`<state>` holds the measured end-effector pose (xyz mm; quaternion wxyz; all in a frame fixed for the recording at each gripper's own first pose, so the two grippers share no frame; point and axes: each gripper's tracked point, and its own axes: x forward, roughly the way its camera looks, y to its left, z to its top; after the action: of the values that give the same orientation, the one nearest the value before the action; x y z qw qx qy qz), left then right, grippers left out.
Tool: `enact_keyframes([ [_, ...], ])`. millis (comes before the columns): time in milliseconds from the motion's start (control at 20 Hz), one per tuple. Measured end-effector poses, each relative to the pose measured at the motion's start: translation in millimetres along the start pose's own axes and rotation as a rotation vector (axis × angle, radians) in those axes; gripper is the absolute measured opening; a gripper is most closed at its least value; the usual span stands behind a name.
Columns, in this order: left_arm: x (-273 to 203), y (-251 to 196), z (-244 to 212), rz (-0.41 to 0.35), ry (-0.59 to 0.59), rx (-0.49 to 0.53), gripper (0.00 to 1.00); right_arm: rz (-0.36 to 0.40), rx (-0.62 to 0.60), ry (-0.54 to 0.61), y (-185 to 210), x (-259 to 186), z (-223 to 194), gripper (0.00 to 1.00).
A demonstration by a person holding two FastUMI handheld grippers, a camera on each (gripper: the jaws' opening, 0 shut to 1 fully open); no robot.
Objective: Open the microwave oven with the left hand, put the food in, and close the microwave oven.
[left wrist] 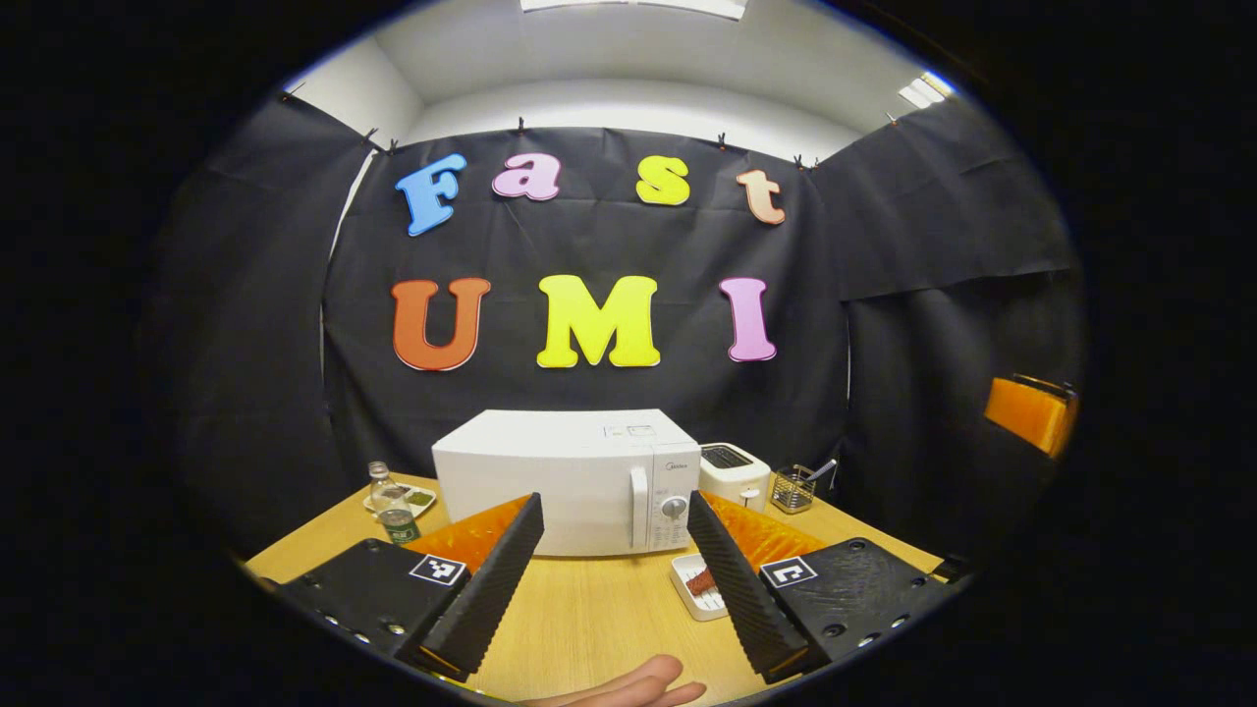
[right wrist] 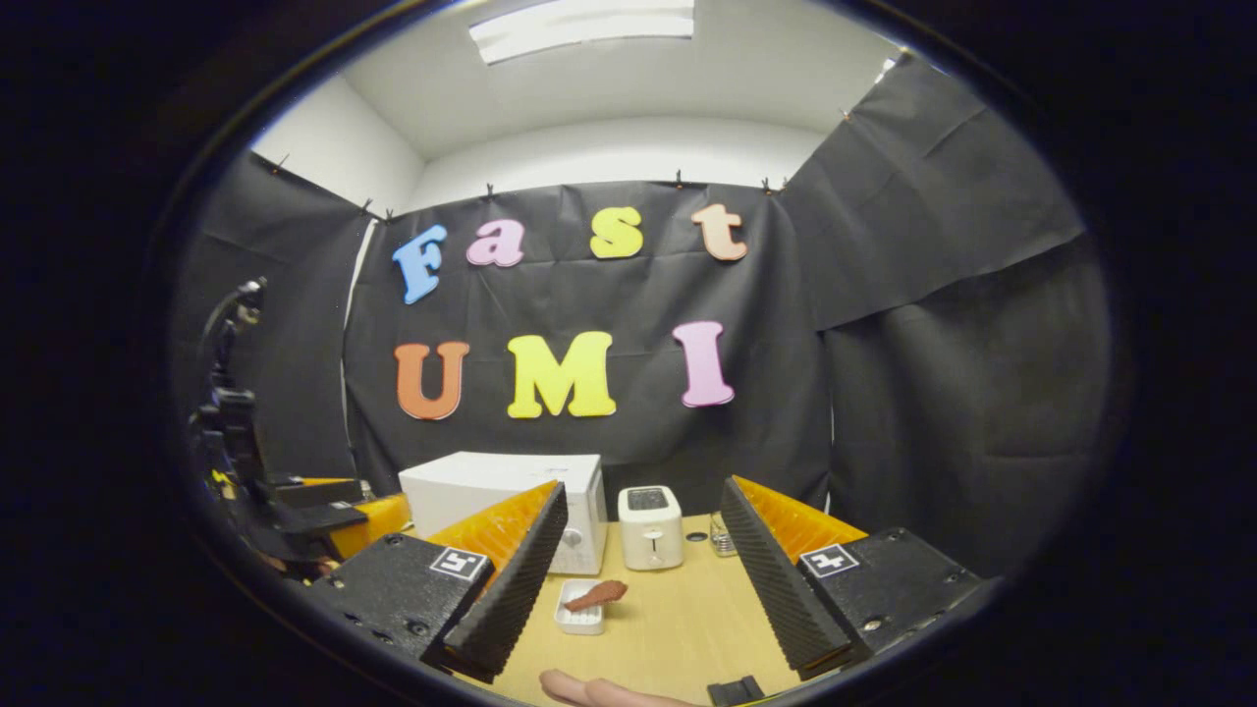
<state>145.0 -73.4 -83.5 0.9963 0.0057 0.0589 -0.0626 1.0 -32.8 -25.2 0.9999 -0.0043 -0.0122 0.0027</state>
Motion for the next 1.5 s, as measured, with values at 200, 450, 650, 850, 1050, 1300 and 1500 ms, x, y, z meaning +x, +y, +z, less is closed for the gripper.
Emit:
enact_keyframes([
  [200, 76, -8, -36, -0.019, 0.056, -0.078, 0.93, -0.001, -0.009, -0.010, -13, -2, -5, 0.90],
  [450, 162, -2, -80, 0.003, 0.090, -0.099, 0.94, -0.015, -0.027, -0.022, -35, -2, -11, 1.00],
  [650, 201, -14, -119, -0.028, 0.163, -0.103, 0.93, -0.026, -0.017, -0.002, -50, 4, -25, 1.00],
  [850, 227, -12, -130, 0.017, 0.135, -0.029, 0.91, -0.039, -0.012, 0.027, -66, 13, -41, 1.00],
  [1050, 249, -12, -137, 0.041, 0.107, -0.039, 0.53, -0.049, 0.009, 0.051, -82, 19, -55, 0.90],
  [1300, 251, -11, -153, 0.044, 0.187, -0.112, 0.31, -0.057, 0.018, 0.076, -92, 18, -66, 0.89],
  [1500, 251, -10, -152, 0.028, 0.188, -0.063, 0.23, -0.060, 0.014, 0.065, -91, 11, -61, 0.90],
])
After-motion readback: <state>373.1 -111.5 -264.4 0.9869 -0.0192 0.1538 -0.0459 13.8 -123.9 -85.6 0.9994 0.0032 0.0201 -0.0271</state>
